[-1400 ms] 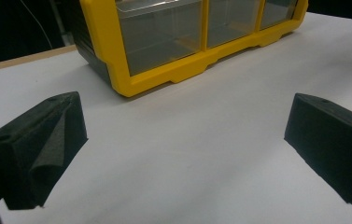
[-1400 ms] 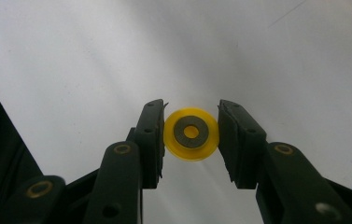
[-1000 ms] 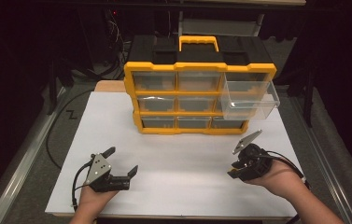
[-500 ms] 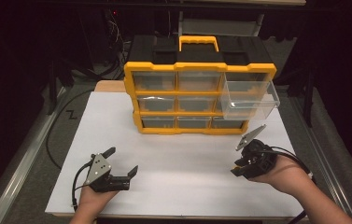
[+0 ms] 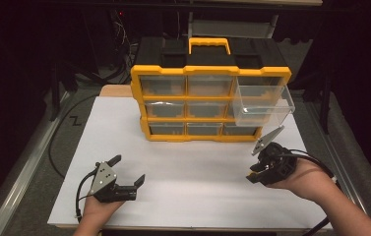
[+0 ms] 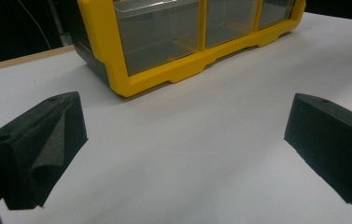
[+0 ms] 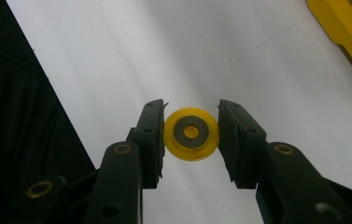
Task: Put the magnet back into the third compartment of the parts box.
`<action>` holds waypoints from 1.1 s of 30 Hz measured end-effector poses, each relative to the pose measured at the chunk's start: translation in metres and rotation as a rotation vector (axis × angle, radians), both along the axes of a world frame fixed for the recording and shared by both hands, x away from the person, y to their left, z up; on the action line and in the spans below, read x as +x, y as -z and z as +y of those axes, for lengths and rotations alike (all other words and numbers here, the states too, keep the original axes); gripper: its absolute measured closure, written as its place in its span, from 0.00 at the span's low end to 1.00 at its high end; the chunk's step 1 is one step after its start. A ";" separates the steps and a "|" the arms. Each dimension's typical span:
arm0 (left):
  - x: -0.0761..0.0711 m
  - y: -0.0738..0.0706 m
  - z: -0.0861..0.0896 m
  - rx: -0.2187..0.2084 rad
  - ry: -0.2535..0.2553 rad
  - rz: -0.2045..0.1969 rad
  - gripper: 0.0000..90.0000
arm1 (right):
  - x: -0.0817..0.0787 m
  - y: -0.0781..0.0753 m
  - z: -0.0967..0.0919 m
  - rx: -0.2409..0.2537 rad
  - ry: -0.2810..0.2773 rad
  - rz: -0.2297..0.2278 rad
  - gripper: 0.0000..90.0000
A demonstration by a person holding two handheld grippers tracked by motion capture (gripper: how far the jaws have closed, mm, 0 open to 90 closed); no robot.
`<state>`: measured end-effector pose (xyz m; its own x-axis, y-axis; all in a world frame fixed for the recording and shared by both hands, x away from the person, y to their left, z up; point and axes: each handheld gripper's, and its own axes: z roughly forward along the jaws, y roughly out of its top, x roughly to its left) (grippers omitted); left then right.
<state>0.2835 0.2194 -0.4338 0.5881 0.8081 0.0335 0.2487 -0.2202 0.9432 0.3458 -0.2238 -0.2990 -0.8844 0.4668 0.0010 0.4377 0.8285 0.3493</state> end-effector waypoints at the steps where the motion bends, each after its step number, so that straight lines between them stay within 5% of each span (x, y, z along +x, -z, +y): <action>1: 0.000 0.000 0.000 0.002 0.001 0.001 0.00 | 0.000 -0.001 0.000 -0.001 -0.001 -0.001 0.72; 33: -0.001 -0.001 0.000 -0.007 0.002 -0.005 0.00 | 0.004 -0.048 -0.005 -0.033 -0.014 -0.014 0.72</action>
